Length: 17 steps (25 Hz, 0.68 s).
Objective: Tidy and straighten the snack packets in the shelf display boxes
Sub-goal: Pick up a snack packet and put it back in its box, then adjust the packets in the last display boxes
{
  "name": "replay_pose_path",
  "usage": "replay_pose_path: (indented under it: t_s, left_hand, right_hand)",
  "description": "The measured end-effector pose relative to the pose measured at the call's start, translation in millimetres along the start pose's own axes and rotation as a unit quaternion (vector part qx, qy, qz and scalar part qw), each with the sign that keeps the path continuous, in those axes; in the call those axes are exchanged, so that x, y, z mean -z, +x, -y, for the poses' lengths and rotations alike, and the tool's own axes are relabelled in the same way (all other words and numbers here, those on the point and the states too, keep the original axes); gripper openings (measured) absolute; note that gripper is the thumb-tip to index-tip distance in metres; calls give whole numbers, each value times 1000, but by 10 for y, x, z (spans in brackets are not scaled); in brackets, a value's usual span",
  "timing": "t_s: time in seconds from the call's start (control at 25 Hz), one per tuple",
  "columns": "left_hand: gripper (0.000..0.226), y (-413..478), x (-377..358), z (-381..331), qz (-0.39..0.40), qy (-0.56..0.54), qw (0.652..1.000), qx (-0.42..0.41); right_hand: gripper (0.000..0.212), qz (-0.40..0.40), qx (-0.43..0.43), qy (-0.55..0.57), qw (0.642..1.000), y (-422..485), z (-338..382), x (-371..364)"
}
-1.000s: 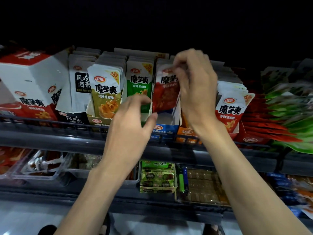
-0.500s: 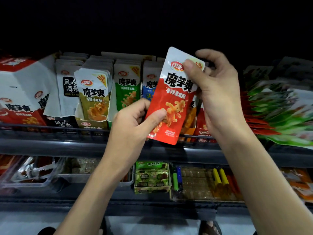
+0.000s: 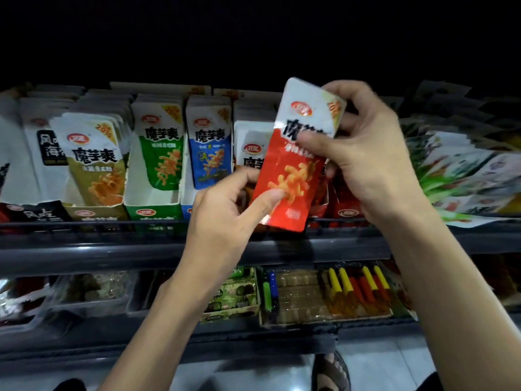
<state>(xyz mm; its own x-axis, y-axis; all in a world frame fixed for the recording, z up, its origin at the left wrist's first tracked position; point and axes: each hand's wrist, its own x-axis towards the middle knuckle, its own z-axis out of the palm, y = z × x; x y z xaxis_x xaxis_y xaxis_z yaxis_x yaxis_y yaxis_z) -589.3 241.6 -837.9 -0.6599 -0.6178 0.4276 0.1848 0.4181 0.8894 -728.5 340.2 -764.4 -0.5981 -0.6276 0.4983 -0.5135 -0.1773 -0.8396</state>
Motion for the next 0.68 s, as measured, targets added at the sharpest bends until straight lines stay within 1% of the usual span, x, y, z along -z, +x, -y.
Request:
replay_pose_path:
  t_s: [0.04, 0.12, 0.16, 0.28, 0.36, 0.4, 0.52, 0.56, 0.6, 0.68]
  left_hand:
    - [15, 11, -32, 59, -11, 95, 995, -32]
    - [23, 47, -98, 151, -25, 284, 954, -96]
    - [26, 62, -129, 185, -13, 334, 936, -109]
    - [29, 80, -217, 254, 29, 395, 910, -123]
    - [29, 79, -247, 286, 38, 422, 897, -129]
    - [30, 79, -257, 302, 41, 436, 889, -131]
    - [32, 77, -271, 353, 46, 471, 869, -142]
    - [32, 76, -273, 359, 45, 476, 866, -145]
    - [32, 78, -274, 364, 44, 479, 865, -146]
    - [31, 78, -275, 363, 45, 478, 865, -144]
  right_hand:
    - [43, -29, 29, -16, 999, 7, -13, 69]
    - [41, -75, 89, -45, 992, 20, -59, 184]
    - [41, -85, 109, -52, 989, 15, -91, 216]
    - [43, -93, 121, -97, 984, -15, -237, 233]
    - [45, -80, 100, -158, 979, -41, -316, 219]
    - [45, -61, 81, -199, 975, -46, -354, 214]
    - [52, 35, 14, -335, 942, -69, -469, 206]
    - [57, 47, 8, -366, 929, -82, -497, 196]
    - [60, 40, 17, -391, 919, -93, -518, 187]
    - [69, 9, 66, -440, 896, -118, -536, 158]
